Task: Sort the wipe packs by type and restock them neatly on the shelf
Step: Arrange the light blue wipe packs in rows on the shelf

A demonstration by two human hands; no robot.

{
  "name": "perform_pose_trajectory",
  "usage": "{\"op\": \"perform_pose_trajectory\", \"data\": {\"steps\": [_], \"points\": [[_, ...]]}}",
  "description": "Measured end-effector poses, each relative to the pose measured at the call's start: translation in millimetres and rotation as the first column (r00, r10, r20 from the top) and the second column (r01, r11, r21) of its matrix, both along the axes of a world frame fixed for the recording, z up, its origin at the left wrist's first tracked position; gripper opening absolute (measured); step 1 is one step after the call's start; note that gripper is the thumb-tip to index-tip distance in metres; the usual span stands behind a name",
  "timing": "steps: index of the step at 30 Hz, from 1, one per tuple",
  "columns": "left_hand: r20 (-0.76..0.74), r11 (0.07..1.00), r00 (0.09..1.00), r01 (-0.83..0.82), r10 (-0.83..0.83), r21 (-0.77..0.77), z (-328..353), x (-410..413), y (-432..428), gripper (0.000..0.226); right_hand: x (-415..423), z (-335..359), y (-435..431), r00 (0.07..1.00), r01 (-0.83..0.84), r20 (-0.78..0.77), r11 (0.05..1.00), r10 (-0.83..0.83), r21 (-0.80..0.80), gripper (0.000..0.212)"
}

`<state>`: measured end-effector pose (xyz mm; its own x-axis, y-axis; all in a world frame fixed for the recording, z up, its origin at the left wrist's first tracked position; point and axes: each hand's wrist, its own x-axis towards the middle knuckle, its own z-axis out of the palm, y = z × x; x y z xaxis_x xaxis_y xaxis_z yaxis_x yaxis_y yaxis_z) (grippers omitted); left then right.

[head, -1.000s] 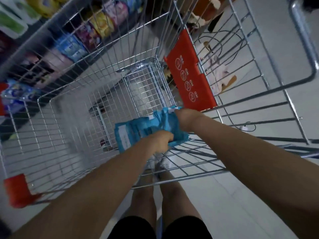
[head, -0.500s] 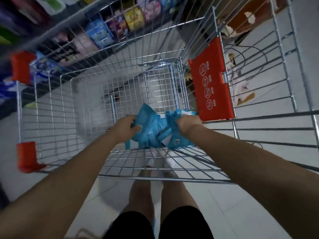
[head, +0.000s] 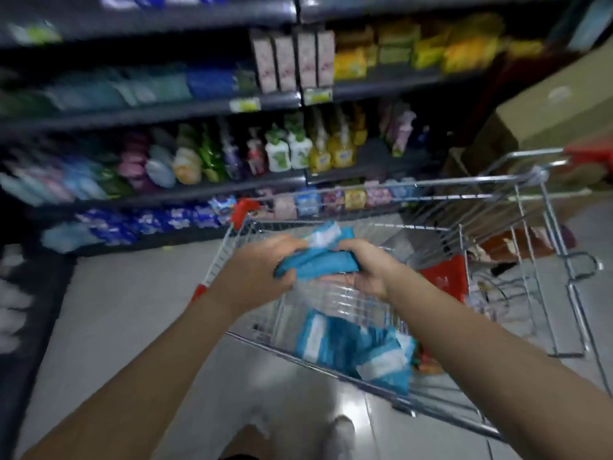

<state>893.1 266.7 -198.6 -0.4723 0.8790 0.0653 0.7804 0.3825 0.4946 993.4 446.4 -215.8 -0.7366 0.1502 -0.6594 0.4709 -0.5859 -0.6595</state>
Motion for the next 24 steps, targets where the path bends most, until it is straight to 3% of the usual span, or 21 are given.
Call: {"op": "perform_pose_trajectory", "data": {"steps": [3, 7, 10, 14, 19, 23, 24], "points": [[-0.119, 0.993, 0.993, 0.005, 0.009, 0.116, 48.9, -32.5, -48.2, 0.041, -48.7, 49.1, -38.9, 0.992, -0.008, -0.127, 0.993, -0.008, -0.121, 0.028], [0.139, 0.906, 0.951, -0.307, 0.277, 0.29, 95.6, -75.6, -125.5, 0.045, -112.1, 95.3, -115.6, 0.962, -0.13, -0.261, 0.978, 0.085, -0.161, 0.034], [0.329, 0.829, 0.877, -0.454, 0.351, 0.326, 109.9, -124.2, -182.2, 0.039, -166.2, 114.1, -177.7, 0.933, -0.23, -0.307, 0.968, 0.19, -0.102, 0.033], [0.37, 0.794, 0.854, -0.493, 0.365, 0.355, 116.0, -214.3, -253.0, 0.019, -253.9, 123.9, -253.7, 0.893, -0.287, -0.339, 0.955, 0.295, 0.076, 0.034], [0.469, 0.814, 0.817, -0.502, 0.336, 0.292, 142.9, -336.9, -340.8, 0.009, -373.9, 142.9, -338.3, 0.888, -0.259, -0.345, 0.951, 0.304, 0.17, 0.035], [0.475, 0.876, 0.786, -0.478, 0.396, 0.059, 175.0, -417.4, -391.5, 0.015, -442.1, 161.2, -387.3, 0.87, -0.31, -0.359, 0.941, 0.339, 0.139, 0.04], [0.493, 0.892, 0.782, -0.452, 0.382, 0.026, 182.1, -434.1, -400.0, 0.027, -455.8, 163.3, -395.3, 0.867, -0.32, -0.355, 0.937, 0.349, 0.14, 0.042]]}}
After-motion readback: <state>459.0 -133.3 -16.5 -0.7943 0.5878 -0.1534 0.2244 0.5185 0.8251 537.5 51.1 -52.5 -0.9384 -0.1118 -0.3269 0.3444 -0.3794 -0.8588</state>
